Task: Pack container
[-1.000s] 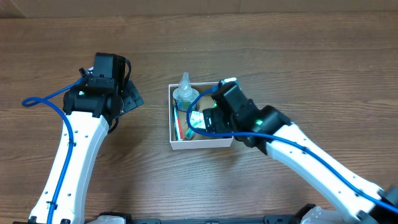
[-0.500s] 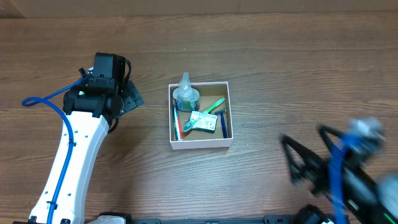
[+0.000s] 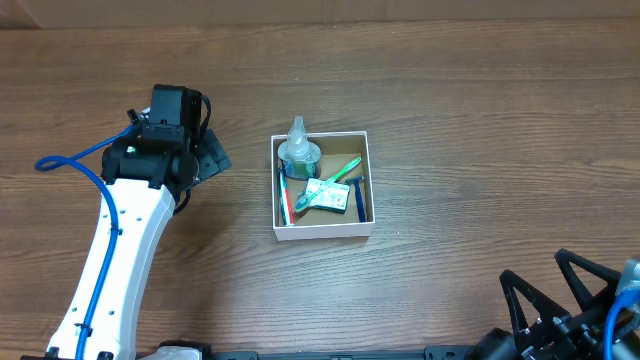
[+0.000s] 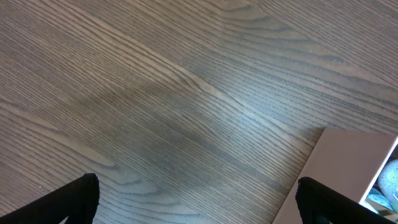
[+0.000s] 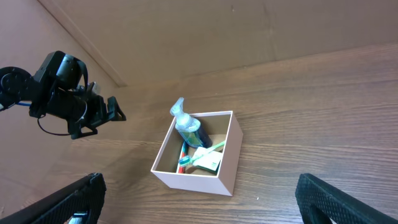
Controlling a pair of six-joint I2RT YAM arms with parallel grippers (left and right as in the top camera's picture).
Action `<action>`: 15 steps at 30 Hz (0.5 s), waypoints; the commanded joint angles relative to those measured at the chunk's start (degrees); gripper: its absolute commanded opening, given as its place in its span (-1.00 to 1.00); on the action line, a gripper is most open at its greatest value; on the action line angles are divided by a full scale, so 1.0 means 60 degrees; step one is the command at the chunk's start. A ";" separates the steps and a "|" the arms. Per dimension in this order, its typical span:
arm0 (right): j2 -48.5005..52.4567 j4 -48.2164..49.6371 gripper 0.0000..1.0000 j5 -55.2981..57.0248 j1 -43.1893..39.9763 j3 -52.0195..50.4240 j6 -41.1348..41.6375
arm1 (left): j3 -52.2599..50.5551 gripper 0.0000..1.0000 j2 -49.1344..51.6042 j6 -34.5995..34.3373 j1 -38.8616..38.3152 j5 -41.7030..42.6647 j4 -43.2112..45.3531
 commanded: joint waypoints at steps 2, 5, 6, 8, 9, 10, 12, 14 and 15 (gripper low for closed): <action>-0.0015 -0.0087 1.00 0.0182 0.0029 0.0007 -0.0015 | 0.0135 1.00 0.0000 0.0189 -0.0011 -0.0058 0.0007; -0.0015 -0.0113 1.00 0.0342 0.0029 0.0007 -0.0015 | 0.0135 1.00 0.0000 0.0189 -0.0011 -0.0058 0.0007; -0.0015 -0.0117 1.00 0.0342 0.0029 0.0007 -0.0018 | 0.0135 1.00 0.0000 0.0189 -0.0011 -0.0058 0.0007; -0.0007 -0.0113 1.00 0.0474 0.0029 0.0004 -0.0018 | 0.0135 1.00 0.0000 0.0189 -0.0011 -0.0058 0.0007; -0.0007 0.0084 1.00 0.0816 0.0047 -0.0138 -0.0018 | 0.0135 1.00 0.0000 0.0189 -0.0011 -0.0062 0.0007; -0.0018 0.0288 1.00 0.1118 -0.0004 -0.0291 -0.0022 | 0.0135 1.00 0.0000 0.0189 -0.0011 -0.0058 0.0007; -0.0226 0.0641 1.00 0.1435 -0.0408 -0.0634 -0.0022 | 0.0135 1.00 0.0000 0.0189 -0.0011 -0.0062 0.0007; -0.0656 0.1096 1.00 0.1606 -0.1202 -0.1293 -0.0029 | 0.0135 1.00 0.0000 0.0189 -0.0011 -0.0058 0.0007; -0.0947 0.1348 1.00 0.1643 -0.1643 -0.1719 -0.0029 | 0.0135 1.00 0.0000 0.0189 -0.0011 -0.0058 0.0007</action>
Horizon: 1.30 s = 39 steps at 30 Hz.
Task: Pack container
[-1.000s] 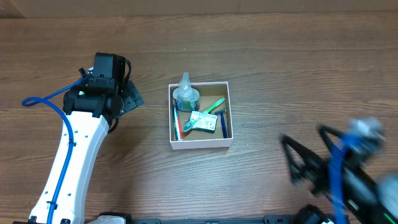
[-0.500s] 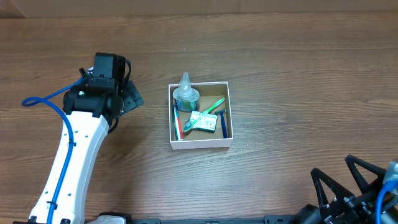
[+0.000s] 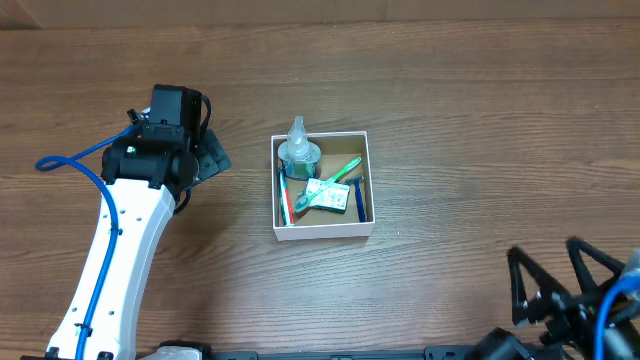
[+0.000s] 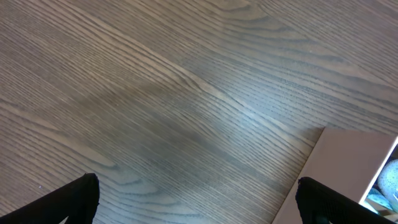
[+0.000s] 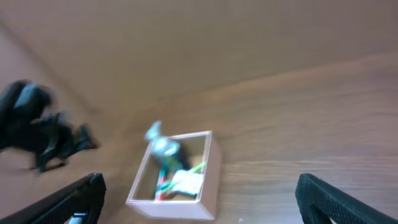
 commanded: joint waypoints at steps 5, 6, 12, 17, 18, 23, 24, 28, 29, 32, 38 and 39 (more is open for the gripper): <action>-0.2331 0.2357 1.00 0.0506 -0.2204 -0.3359 -0.0025 | 0.0135 1.00 0.0000 0.0189 -0.0011 -0.0058 0.0007; -0.2667 0.2867 1.00 0.0321 -0.2299 -0.3934 -0.0029 | 0.0135 1.00 0.0000 0.0189 -0.0011 -0.0058 0.0007; -0.3683 0.6575 1.00 -0.1694 -0.2357 -0.6987 -0.1807 | 0.0135 1.00 0.0000 0.0189 -0.0011 -0.0062 0.0007; -0.3683 0.8612 1.00 -0.1916 -0.2357 -0.8907 -0.2218 | 0.0135 1.00 0.0000 0.0189 -0.0011 -0.0058 0.0007; -0.3683 0.8837 1.00 -0.1883 -0.2361 -0.9184 -0.2218 | 0.0135 1.00 0.0000 0.0189 -0.0011 -0.0058 0.0007; -0.3687 0.9337 1.00 -0.1905 -0.2561 -1.0357 -0.2215 | 0.0135 1.00 0.0000 0.0189 -0.0011 -0.0062 0.0007; -0.3687 0.9362 1.00 -0.1931 -0.2583 -1.0499 -0.2215 | 0.0135 1.00 0.0000 0.0189 -0.0011 -0.0058 0.0007; -0.3687 0.9329 1.00 -0.1920 -0.2583 -1.0783 -0.2222 | 0.0135 1.00 0.0000 0.0189 -0.0011 -0.0058 0.0007; -0.3687 0.9333 1.00 -0.1923 -0.2583 -1.0910 -0.2222 | 0.0135 1.00 0.0000 0.0189 -0.0011 -0.0058 0.0007; -0.3687 0.9420 1.00 -0.1931 -0.2583 -1.1231 -0.2222 | 0.0135 1.00 0.0000 0.0189 -0.0011 -0.0058 0.0007; -0.3687 0.9435 1.00 -0.1869 -0.2583 -1.1231 -0.2248 | 0.0135 1.00 0.0000 0.0189 -0.0011 -0.0062 0.0007; -0.3687 0.9435 1.00 -0.1891 -0.2583 -1.1231 -0.2248 | 0.0135 1.00 0.0000 0.0189 -0.0011 -0.0058 0.0007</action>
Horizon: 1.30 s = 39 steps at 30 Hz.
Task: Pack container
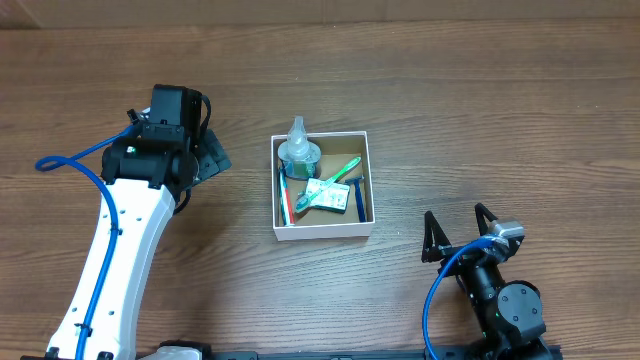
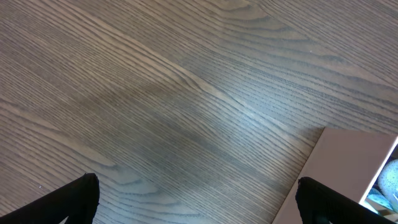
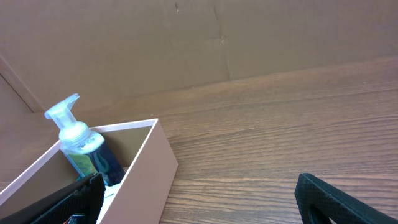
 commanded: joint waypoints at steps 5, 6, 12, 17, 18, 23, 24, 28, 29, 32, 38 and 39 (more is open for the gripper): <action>-0.0102 0.0066 1.00 -0.0007 -0.0062 -0.0018 -0.0040 | 0.0135 1.00 0.0000 0.0189 -0.0011 -0.0058 0.0007; -0.0102 0.0066 1.00 -0.0007 -0.0062 -0.0018 -0.0040 | 0.0135 1.00 0.0000 0.0189 -0.0011 -0.0058 0.0007; -0.0102 0.0066 1.00 -0.0007 -0.0062 -0.0018 -0.0040 | 0.0135 1.00 0.0000 0.0189 -0.0011 -0.0058 0.0007; -0.0102 0.0066 1.00 -0.0007 -0.0062 -0.0018 -0.0040 | 0.0135 1.00 0.0000 0.0189 -0.0011 -0.0058 0.0007; -0.0102 0.0066 1.00 -0.0007 -0.0062 -0.0018 -0.0040 | 0.0135 1.00 0.0000 0.0189 -0.0011 -0.0058 0.0007; -0.0102 0.0066 1.00 -0.0007 -0.0062 -0.0018 -0.0040 | 0.0135 1.00 0.0000 0.0189 -0.0011 -0.0058 0.0007; -0.0102 0.0066 1.00 -0.0007 -0.0062 -0.0018 -0.0040 | 0.0135 1.00 0.0000 0.0189 -0.0011 -0.0058 0.0007; -0.0102 0.0066 1.00 -0.0007 -0.0062 -0.0018 -0.0040 | 0.0135 1.00 0.0000 0.0189 -0.0011 -0.0058 0.0011; -0.0102 0.0066 1.00 -0.0007 -0.0062 -0.0018 -0.0040 | 0.0135 1.00 -0.0004 0.0189 -0.0011 -0.0058 0.0007; -0.0102 0.0066 1.00 -0.0007 -0.0062 -0.0018 -0.0044 | 0.0135 1.00 -0.0164 0.0189 -0.0055 -0.0058 0.0007; -0.0102 0.0066 1.00 -0.0007 -0.0062 -0.0018 -0.0040 | 0.0135 1.00 -0.2484 0.0189 -0.0102 -0.0058 0.0007; -0.0102 0.0066 0.99 -0.0007 -0.0062 -0.0018 -0.0040 | 0.0135 1.00 -0.2962 0.0189 -0.0102 -0.0058 0.0007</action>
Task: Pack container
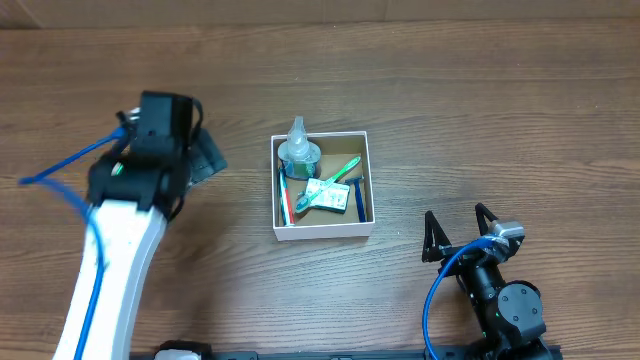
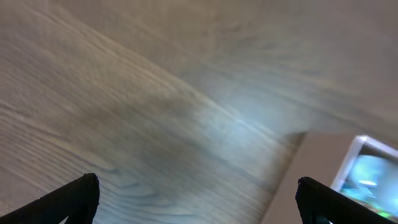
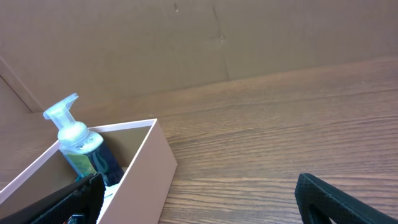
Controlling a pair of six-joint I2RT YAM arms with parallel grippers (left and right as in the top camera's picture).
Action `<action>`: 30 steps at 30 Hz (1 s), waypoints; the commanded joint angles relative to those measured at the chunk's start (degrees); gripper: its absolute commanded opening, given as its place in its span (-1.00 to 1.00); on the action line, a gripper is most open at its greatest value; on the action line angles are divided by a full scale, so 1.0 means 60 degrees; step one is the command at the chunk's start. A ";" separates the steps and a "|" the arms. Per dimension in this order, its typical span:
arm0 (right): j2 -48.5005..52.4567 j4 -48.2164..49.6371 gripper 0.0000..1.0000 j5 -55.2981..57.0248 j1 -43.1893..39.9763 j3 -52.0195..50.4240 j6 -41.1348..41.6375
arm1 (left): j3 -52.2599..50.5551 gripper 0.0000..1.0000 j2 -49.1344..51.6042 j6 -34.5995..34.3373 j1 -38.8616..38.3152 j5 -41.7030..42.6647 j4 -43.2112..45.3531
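A small white open box (image 1: 322, 232) sits mid-table, holding a clear pump bottle (image 1: 297, 147) with blue liquid, a green toothbrush (image 1: 340, 172), a red-handled item and a small packet. My left gripper (image 1: 206, 158) hovers left of the box, open, with nothing between its fingers (image 2: 74, 198). In the left wrist view, blurred, the box's corner (image 2: 311, 168) is at right. My right gripper (image 1: 458, 232) rests low at the front right, open and empty, facing the box wall (image 3: 146, 171) and pump bottle (image 3: 78, 143).
Brown wood-grain table (image 1: 480, 120) all around the box. A cardboard wall (image 3: 186, 37) stands behind the table in the right wrist view.
My left arm has shifted slightly, its wrist view now blurred and showing more of the box. The right gripper has not moved.
The left gripper stayed open left of the filled box throughout. My right gripper was at the table's front right corner looking down on the box, then lay low on the table nearer the box, where it remains.
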 commanded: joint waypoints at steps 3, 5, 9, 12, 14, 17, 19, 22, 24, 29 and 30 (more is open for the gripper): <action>-0.0102 0.0062 1.00 -0.0007 -0.0033 -0.0015 -0.0033 | 0.0138 1.00 -0.3603 0.0189 -0.0091 -0.0062 0.0000; -0.0102 0.0062 1.00 -0.0007 -0.0033 -0.0015 -0.0033 | 0.0138 1.00 -0.4765 0.0189 -0.0091 -0.0062 -0.0004; -0.0102 0.0062 1.00 -0.0007 -0.0033 -0.0015 -0.0036 | 0.0138 1.00 -0.6790 0.0189 -0.0091 -0.0062 -0.0007; -0.0102 0.0062 1.00 -0.0007 -0.0033 -0.0015 -0.0033 | 0.0135 0.99 -0.8174 0.0189 -0.0091 -0.0062 -0.0102; -0.0102 0.0062 1.00 -0.0007 -0.0033 -0.0015 -0.0033 | 0.0135 1.00 -0.8925 0.0189 -0.0069 -0.0062 -0.0219; -0.0102 0.0062 1.00 -0.0007 -0.0033 -0.0015 -0.0033 | 0.0135 1.00 -0.9872 0.0189 -0.0047 -0.0062 -0.0514; -0.0102 0.0062 1.00 -0.0007 -0.0033 -0.0015 -0.0033 | 0.0135 1.00 -1.0477 0.0189 -0.0044 -0.0062 -0.0922; -0.0102 0.0062 1.00 -0.0007 -0.0033 -0.0015 -0.0033 | 0.0120 1.00 -1.1103 0.0189 0.0007 -0.0062 -0.1759; -0.0102 0.0062 1.00 -0.0007 -0.0033 -0.0015 -0.0033 | 0.0066 1.00 -1.1406 0.0189 0.0066 -0.0062 -0.2503; -0.0102 0.0062 1.00 -0.0007 -0.0033 -0.0015 -0.0033 | -0.0455 1.00 -1.2247 0.0186 0.0229 -0.0404 -0.4124; -0.0102 0.0062 1.00 -0.0007 -0.0033 -0.0015 -0.0033 | -0.0616 1.00 -1.2422 0.0186 0.0317 -0.0437 -0.4091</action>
